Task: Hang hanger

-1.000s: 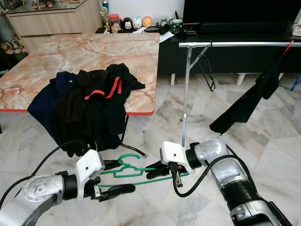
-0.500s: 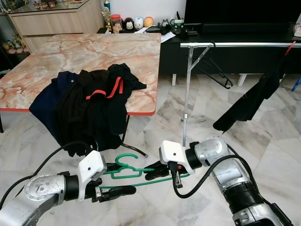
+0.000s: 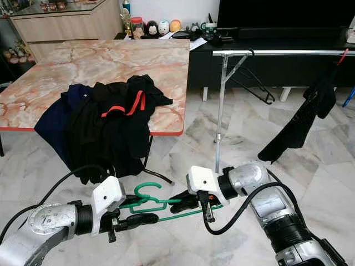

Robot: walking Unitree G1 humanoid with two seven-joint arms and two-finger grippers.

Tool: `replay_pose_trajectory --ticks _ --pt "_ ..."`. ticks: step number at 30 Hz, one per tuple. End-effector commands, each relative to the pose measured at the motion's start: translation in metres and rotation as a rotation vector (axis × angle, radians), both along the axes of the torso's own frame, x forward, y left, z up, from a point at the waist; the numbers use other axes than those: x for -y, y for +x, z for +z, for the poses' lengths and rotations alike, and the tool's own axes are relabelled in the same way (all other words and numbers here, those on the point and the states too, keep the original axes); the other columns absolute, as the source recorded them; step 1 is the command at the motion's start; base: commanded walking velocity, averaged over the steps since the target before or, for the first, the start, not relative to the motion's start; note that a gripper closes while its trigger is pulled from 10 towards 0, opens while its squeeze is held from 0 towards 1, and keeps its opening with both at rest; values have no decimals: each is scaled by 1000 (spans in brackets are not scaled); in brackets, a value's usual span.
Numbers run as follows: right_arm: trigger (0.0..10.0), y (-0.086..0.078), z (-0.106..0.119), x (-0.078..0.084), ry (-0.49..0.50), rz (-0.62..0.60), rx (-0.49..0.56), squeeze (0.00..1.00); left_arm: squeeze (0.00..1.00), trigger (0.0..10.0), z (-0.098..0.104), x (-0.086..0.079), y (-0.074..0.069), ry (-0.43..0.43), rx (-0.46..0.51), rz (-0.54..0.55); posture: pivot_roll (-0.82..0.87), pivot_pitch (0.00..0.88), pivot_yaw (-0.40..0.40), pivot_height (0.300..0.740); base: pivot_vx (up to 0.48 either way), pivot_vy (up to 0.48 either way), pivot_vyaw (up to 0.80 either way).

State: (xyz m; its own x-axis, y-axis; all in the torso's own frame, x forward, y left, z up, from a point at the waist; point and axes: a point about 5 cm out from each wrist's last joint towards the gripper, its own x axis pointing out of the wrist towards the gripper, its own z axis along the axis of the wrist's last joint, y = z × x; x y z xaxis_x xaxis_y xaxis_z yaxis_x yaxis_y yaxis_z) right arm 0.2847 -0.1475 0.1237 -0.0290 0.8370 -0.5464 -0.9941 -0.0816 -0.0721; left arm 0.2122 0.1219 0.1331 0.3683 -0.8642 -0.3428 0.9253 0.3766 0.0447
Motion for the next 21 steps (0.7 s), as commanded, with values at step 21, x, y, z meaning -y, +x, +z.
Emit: replay_pose_trajectory --ticks 21 --pt "10000 -1 3 -5 19 18 11 0 0 0 2 -4 1 -3 -15 -22 -24 15 38 740 0 0 0"
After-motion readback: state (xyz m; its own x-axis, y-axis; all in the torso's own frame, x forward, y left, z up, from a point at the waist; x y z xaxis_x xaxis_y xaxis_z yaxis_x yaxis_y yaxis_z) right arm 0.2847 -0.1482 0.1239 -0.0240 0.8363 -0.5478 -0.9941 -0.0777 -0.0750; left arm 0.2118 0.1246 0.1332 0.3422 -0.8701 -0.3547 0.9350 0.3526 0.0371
